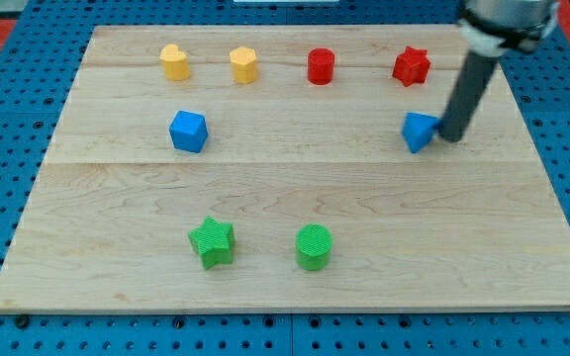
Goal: Slide the blue triangle towards the bottom center
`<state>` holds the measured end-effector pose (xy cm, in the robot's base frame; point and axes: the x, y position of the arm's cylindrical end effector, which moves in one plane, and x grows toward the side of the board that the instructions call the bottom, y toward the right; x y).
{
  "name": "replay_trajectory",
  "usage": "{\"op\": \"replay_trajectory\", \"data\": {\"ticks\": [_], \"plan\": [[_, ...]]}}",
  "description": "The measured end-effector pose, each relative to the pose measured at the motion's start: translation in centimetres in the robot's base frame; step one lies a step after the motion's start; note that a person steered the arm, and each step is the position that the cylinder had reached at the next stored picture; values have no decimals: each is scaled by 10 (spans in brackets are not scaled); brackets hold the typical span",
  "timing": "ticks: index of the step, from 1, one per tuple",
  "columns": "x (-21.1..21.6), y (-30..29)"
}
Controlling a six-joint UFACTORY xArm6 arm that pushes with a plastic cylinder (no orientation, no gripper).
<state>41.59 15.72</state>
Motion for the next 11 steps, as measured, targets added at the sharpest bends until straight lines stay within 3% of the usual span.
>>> {"op": "replay_trajectory", "data": {"ticks": [1,3,4,6,8,10,11], "plan": [[-3,-49],[-64,-12],[-87,-58],[-9,-109],[8,-218],[40,-137],[-4,-136]]}}
